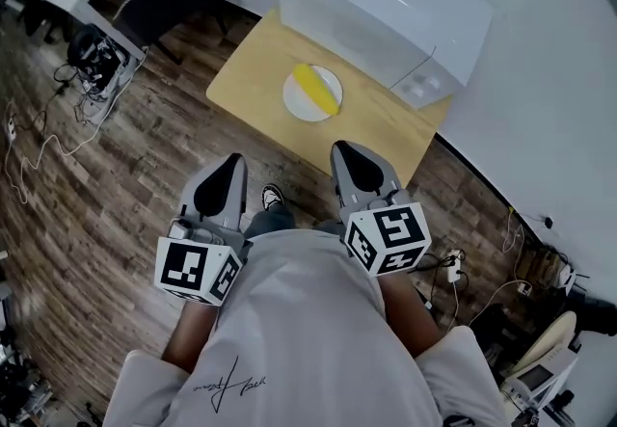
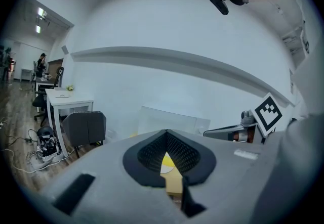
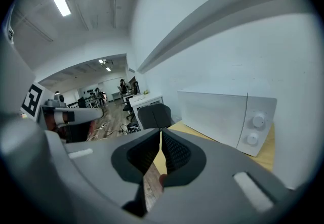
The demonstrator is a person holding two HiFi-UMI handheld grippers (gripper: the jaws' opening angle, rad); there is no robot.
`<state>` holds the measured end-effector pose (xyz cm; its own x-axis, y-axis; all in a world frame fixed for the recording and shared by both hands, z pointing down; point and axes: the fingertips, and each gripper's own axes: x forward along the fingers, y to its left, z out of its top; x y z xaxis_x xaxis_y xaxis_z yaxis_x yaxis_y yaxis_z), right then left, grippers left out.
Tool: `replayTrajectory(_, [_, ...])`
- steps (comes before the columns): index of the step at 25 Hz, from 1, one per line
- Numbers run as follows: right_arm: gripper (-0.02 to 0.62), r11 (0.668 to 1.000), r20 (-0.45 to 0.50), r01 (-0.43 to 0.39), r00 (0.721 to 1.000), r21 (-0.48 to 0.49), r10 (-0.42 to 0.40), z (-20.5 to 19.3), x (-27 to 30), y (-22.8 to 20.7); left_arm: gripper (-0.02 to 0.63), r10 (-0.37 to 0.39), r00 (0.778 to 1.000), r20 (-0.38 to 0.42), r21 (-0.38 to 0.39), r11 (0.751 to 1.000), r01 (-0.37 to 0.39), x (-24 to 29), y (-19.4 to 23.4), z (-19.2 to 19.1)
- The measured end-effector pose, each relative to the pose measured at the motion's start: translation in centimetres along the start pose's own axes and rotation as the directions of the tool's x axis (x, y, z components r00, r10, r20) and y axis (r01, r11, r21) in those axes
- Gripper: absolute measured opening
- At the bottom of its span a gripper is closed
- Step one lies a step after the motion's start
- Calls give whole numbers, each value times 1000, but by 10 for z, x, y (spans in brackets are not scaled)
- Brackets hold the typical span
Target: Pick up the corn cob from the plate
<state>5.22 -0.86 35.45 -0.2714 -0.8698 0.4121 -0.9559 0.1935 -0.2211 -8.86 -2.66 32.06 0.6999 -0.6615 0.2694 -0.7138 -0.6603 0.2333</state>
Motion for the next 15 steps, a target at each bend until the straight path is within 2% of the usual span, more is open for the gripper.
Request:
replayTrajectory(6, [37, 999, -31, 31, 999, -33, -32, 0, 31, 9, -6, -51, 999, 0, -5, 999, 51, 0, 23, 5])
replayTrajectory(15, [52, 996, -63, 46, 997, -72, -51, 1, 56, 12, -6, -69, 997, -14, -16, 997, 69, -1, 37, 3])
